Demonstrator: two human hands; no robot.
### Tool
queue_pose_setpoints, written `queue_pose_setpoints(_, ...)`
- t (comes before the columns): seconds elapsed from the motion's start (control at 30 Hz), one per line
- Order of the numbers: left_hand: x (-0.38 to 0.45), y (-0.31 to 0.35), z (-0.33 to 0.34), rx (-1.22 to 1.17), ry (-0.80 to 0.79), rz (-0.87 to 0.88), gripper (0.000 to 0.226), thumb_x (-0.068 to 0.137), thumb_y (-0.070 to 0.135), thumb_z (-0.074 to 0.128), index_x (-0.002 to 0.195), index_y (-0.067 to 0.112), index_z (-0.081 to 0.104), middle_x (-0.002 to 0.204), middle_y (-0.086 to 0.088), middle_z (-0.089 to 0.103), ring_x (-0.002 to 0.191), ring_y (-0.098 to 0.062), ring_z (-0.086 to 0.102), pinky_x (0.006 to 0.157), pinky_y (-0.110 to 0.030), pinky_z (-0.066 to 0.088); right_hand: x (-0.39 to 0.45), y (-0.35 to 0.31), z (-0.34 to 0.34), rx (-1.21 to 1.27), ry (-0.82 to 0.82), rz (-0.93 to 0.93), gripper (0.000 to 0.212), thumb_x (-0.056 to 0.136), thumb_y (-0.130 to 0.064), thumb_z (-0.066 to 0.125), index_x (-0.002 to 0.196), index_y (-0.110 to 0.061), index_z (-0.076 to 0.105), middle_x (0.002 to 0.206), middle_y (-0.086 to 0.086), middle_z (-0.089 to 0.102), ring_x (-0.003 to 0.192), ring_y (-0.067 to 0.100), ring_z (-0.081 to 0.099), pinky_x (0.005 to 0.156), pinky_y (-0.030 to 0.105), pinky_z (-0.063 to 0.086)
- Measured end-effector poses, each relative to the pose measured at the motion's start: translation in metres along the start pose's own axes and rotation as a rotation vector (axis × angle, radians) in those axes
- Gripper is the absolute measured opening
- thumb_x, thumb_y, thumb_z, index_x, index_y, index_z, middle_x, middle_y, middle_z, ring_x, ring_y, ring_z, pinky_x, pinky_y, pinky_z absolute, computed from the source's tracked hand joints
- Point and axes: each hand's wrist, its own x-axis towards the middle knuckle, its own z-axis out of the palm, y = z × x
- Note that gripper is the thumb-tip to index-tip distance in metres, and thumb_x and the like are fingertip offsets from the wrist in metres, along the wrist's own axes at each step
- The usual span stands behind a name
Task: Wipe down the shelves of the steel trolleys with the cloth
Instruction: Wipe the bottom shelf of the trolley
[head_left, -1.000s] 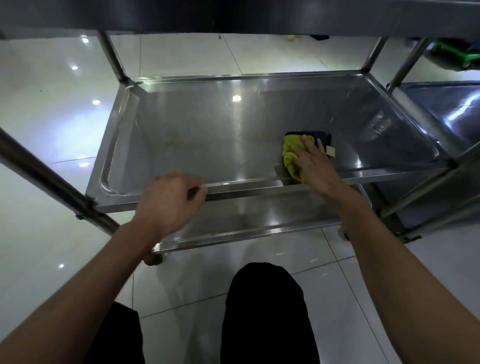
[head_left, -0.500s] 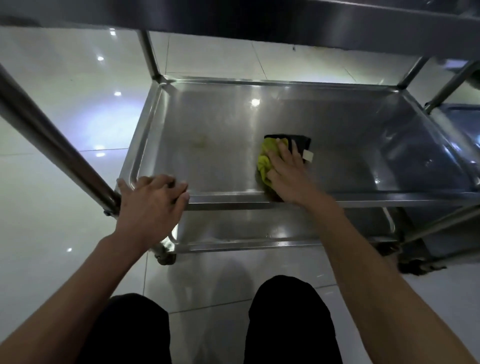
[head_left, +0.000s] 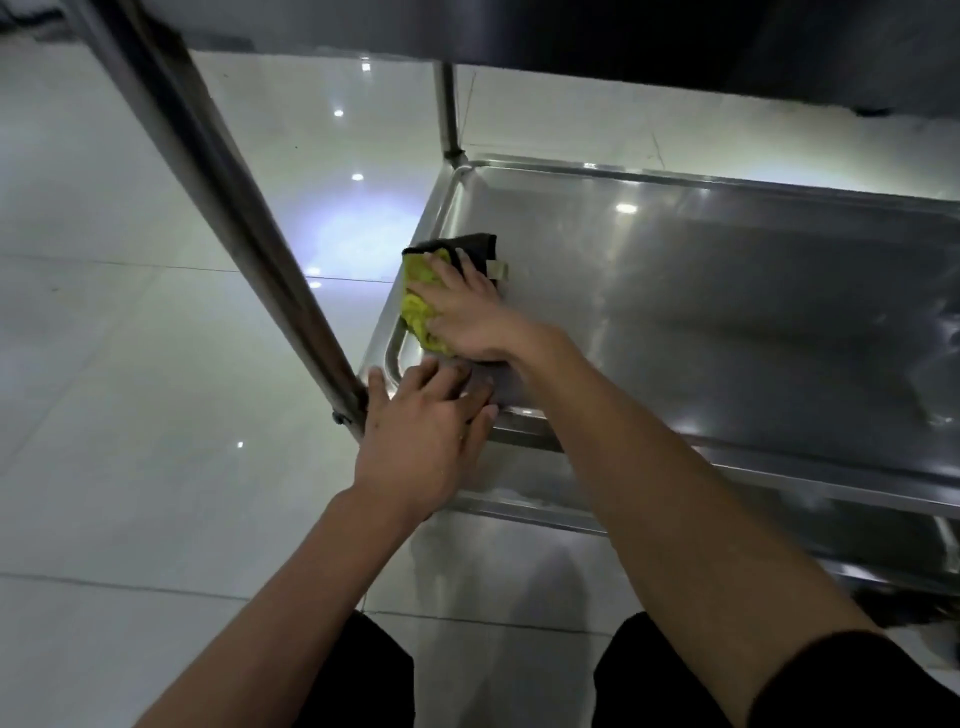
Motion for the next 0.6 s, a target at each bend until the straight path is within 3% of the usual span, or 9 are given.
queue_pose_setpoints(0.1, 0.000, -0.003, 0.001, 0.021, -0.013, -0.010, 0.045, 0.103, 0.051, 0.032, 0.138, 0.036, 0.055, 0.138, 0.005, 0.054, 0.126, -0.028, 0.047, 0.103, -0.063, 0.032, 0.018, -0.010, 0.000, 0.000, -0.038, -0.042, 0.056, 0.102, -0.027, 0.037, 0.156, -0.032, 0.021, 0.166, -0.006, -0.008, 0.150, 0.027, -0.018, 0.120, 0.045, -0.007)
queue_pose_setpoints(0.3, 0.003, 0.001, -0.003, 0.009, -0.077, -0.029, 0.042, 0.102, 0.053, 0.029, 0.132, 0.038, 0.055, 0.135, 0.005, 0.052, 0.128, -0.027, 0.045, 0.104, -0.062, 0.031, -0.011, 0.019, -0.008, 0.016, 0.053, -0.036, 0.059, 0.101, -0.028, 0.046, 0.155, -0.034, 0.023, 0.166, -0.007, 0.001, 0.152, 0.028, -0.006, 0.122, 0.049, 0.006)
queue_pose_setpoints(0.43, 0.007, 0.008, -0.010, -0.059, -0.106, -0.072, 0.037, 0.100, 0.051, 0.036, 0.117, 0.038, 0.065, 0.128, 0.004, 0.055, 0.125, -0.027, 0.046, 0.104, -0.062, 0.033, -0.058, 0.072, -0.019, 0.001, 0.154, 0.077, 0.056, 0.100, -0.034, 0.048, 0.153, -0.035, 0.029, 0.166, -0.005, 0.008, 0.152, 0.030, 0.001, 0.121, 0.051, 0.011)
queue_pose_setpoints(0.53, 0.024, 0.026, -0.020, -0.016, -0.114, -0.100, 0.035, 0.094, 0.048, 0.040, 0.102, 0.028, 0.067, 0.115, 0.000, 0.059, 0.116, -0.028, 0.052, 0.102, -0.060, 0.036, -0.100, 0.119, -0.027, 0.000, 0.229, 0.202, 0.054, 0.099, -0.038, 0.049, 0.151, -0.033, 0.035, 0.165, -0.003, 0.013, 0.152, 0.032, 0.004, 0.120, 0.052, 0.013)
queue_pose_setpoints(0.6, 0.042, 0.049, -0.024, -0.034, -0.114, -0.045, 0.032, 0.092, 0.045, 0.045, 0.105, 0.023, 0.065, 0.117, -0.002, 0.059, 0.115, -0.030, 0.052, 0.100, -0.056, 0.039, -0.131, 0.146, -0.030, 0.002, 0.280, 0.274, 0.053, 0.099, -0.039, 0.049, 0.150, -0.032, 0.037, 0.165, -0.004, 0.014, 0.152, 0.030, 0.004, 0.119, 0.051, 0.015)
